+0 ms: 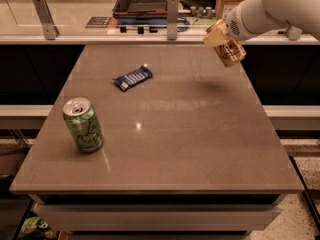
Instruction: Place orange can upright
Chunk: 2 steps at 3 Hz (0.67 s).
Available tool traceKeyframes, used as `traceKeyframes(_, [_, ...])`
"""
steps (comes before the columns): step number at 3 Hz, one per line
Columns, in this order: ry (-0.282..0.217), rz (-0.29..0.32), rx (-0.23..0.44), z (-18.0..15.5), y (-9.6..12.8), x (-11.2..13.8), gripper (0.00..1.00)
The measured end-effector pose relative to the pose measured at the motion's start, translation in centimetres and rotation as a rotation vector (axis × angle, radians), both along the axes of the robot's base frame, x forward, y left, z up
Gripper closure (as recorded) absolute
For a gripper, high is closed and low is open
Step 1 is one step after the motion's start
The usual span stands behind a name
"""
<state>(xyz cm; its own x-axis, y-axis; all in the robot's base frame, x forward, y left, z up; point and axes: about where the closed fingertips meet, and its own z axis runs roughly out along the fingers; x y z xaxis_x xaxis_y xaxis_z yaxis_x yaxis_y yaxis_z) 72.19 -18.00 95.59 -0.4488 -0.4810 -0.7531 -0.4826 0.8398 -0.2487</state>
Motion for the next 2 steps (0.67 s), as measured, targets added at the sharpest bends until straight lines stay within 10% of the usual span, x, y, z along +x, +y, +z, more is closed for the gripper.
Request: traceKeyframes(2, [-0.144,0.181,0.155,1.32,0.64,1.18,1.00])
